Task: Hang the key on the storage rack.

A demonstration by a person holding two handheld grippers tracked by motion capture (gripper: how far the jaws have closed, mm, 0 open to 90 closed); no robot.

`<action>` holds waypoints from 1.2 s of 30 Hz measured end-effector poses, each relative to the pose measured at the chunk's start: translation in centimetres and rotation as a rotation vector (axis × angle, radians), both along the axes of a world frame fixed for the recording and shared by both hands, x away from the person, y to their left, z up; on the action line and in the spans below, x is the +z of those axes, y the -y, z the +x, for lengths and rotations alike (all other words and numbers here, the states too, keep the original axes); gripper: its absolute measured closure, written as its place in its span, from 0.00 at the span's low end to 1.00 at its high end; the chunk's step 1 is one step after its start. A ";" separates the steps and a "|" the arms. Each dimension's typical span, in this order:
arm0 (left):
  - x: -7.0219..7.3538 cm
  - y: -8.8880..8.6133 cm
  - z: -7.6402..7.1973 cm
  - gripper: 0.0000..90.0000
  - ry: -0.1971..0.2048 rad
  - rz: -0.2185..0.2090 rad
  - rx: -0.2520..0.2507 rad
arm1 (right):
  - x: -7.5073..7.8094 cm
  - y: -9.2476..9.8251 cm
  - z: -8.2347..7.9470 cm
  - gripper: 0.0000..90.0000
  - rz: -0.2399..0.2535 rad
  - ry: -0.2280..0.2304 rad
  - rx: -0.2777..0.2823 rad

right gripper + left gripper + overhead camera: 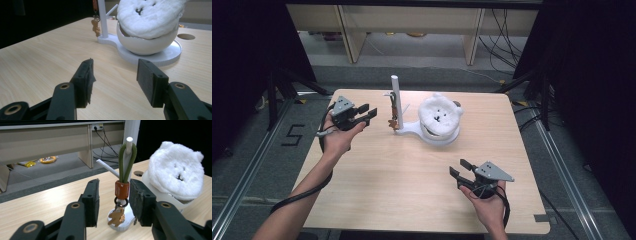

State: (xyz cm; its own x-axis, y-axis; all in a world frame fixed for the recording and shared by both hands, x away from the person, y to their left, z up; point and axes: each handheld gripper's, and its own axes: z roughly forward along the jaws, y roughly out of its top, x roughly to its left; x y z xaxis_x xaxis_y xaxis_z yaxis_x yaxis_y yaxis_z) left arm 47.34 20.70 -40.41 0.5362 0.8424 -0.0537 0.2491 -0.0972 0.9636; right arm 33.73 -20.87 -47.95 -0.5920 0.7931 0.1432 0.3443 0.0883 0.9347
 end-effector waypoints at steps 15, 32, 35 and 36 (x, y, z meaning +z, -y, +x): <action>-1.4 -3.0 -5.0 0.58 0.026 0.007 0.033 | -0.3 0.5 0.4 0.53 -0.024 0.033 -0.007; -6.3 -6.1 -10.6 0.54 0.039 -0.013 0.142 | -1.0 1.5 0.7 0.52 -0.049 0.032 -0.034; -7.8 -6.5 -11.4 0.54 0.036 -0.017 0.162 | -1.1 1.6 0.7 0.52 -0.069 0.030 -0.049; -8.3 -6.7 -11.6 0.54 0.032 -0.017 0.168 | -1.1 1.6 0.7 0.52 -0.057 0.027 -0.044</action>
